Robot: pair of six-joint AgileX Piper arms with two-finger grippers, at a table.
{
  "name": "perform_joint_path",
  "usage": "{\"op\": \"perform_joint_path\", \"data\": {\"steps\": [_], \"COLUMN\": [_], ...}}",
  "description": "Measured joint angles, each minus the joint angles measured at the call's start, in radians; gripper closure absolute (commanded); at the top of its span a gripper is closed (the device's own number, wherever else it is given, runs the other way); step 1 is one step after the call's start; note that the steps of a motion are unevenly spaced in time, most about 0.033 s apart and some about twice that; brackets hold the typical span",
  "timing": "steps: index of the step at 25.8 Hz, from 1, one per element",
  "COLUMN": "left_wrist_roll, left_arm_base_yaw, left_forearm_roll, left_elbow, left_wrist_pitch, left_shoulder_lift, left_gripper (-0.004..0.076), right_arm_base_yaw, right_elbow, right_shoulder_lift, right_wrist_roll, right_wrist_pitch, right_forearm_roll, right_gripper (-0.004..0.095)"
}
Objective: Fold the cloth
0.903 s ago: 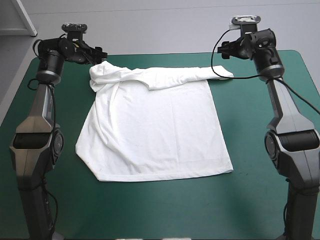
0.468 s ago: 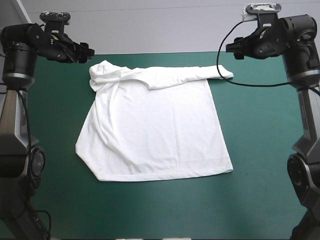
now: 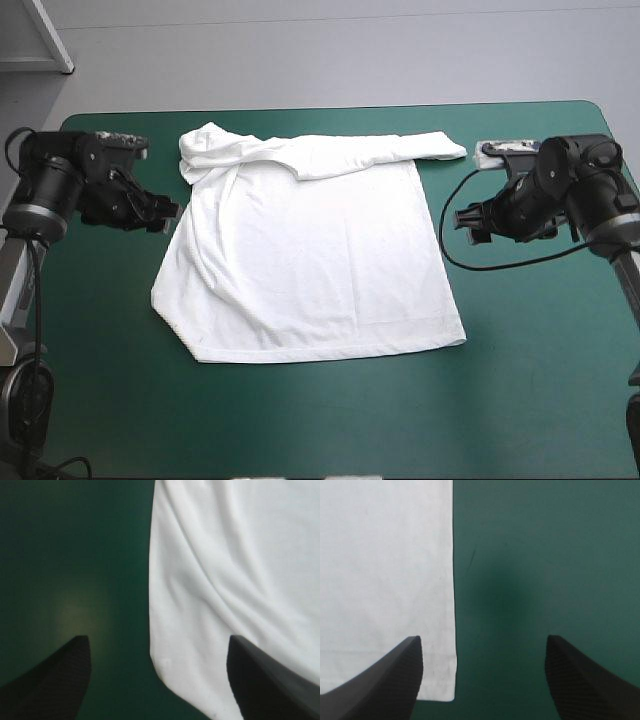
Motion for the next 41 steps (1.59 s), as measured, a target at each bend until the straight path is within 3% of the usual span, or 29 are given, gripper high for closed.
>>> {"op": "perform_joint_path", "data": {"steps": [7, 17, 20, 26, 29, 35, 36, 38, 41], "left_wrist_roll": [-0.009, -0.031, -0.032, -0.024, 0.001, 0.009, 0.010, 0.010, 0.010], "left_arm_base_yaw": [0.000, 0.000, 0.001, 0.001, 0.001, 0.001, 0.001, 0.001, 0.001], "left_forearm_roll": [-0.039, -0.045, -0.055, -0.115, -0.148, -0.150, -0.150, -0.150, -0.156], "left_elbow": [0.278, 0.541, 0.570, 0.582, 0.584, 0.584, 0.584, 0.584, 0.584], "left_wrist_pitch": [-0.142, -0.383, -0.421, -0.438, -0.441, -0.440, -0.438, -0.437, -0.436], "left_shoulder_lift": [0.000, -0.009, -0.023, -0.028, -0.028, -0.028, -0.028, -0.028, -0.028], "left_gripper": [0.0179, 0.0189, 0.0309, 0.0730, 0.0734, 0.0734, 0.0734, 0.0734, 0.0734], "right_arm_base_yaw": [0.000, 0.002, 0.018, 0.096, 0.166, 0.180, 0.180, 0.180, 0.191], "right_elbow": [0.177, 0.311, 0.345, 0.416, 0.477, 0.555, 0.562, 0.562, 0.559], "right_shoulder_lift": [-0.066, -0.078, -0.078, -0.077, -0.057, -0.023, -0.009, 0.001, 0.009], "right_wrist_roll": [-0.023, -0.069, -0.070, -0.069, 0.020, 0.072, 0.074, 0.054, 0.016], "right_wrist_pitch": [-0.026, -0.054, -0.085, -0.178, -0.283, -0.376, -0.385, -0.386, -0.413], "right_forearm_roll": [0.053, 0.135, 0.143, 0.148, 0.095, 0.046, 0.047, 0.058, 0.081], "right_gripper": [0.0327, 0.0328, 0.0332, 0.0359, 0.0359, 0.0360, 0.0382, 0.0525, 0.0898]}}
